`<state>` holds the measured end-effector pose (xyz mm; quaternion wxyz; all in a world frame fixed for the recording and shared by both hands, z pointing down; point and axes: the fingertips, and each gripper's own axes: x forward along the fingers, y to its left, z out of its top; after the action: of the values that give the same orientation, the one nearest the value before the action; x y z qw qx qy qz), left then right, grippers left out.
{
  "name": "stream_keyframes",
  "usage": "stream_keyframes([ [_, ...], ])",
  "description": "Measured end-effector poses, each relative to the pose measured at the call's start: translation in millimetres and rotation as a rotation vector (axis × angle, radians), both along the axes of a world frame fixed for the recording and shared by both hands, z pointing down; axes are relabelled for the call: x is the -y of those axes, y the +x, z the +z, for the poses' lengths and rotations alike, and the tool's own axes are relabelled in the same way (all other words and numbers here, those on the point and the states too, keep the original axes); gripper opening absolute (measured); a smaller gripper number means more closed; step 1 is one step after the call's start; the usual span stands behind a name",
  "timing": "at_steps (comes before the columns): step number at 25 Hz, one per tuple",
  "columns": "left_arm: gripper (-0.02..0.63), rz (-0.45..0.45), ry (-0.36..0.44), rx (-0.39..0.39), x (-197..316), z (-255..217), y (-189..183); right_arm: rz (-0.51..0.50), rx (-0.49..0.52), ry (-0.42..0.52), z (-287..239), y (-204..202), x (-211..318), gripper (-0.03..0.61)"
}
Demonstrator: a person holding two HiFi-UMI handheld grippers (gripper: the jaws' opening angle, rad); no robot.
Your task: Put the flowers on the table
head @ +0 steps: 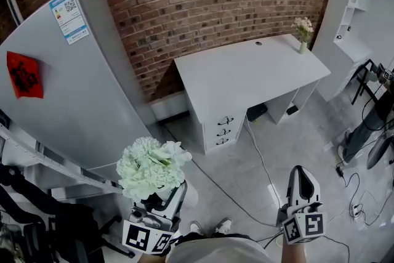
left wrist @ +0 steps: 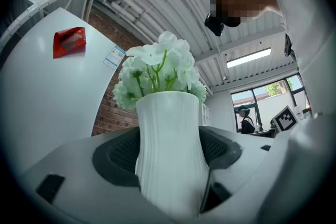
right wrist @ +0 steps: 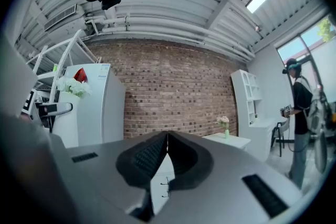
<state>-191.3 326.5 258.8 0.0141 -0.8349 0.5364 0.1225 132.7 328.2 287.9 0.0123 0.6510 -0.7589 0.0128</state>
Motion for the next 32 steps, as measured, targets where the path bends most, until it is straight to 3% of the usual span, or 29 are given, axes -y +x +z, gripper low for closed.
stream_keyframes([
  [18, 0.353, -0.015, 0.004, 0.023, 7, -3, 56, -0.039, 0.048, -0.007, 11, 53, 9, 0.017],
  [32, 0.353, -0.027, 0.006, 0.018, 26, 2, 52, -0.057, 0.044, -0.015, 17, 46, 27, 0.017],
])
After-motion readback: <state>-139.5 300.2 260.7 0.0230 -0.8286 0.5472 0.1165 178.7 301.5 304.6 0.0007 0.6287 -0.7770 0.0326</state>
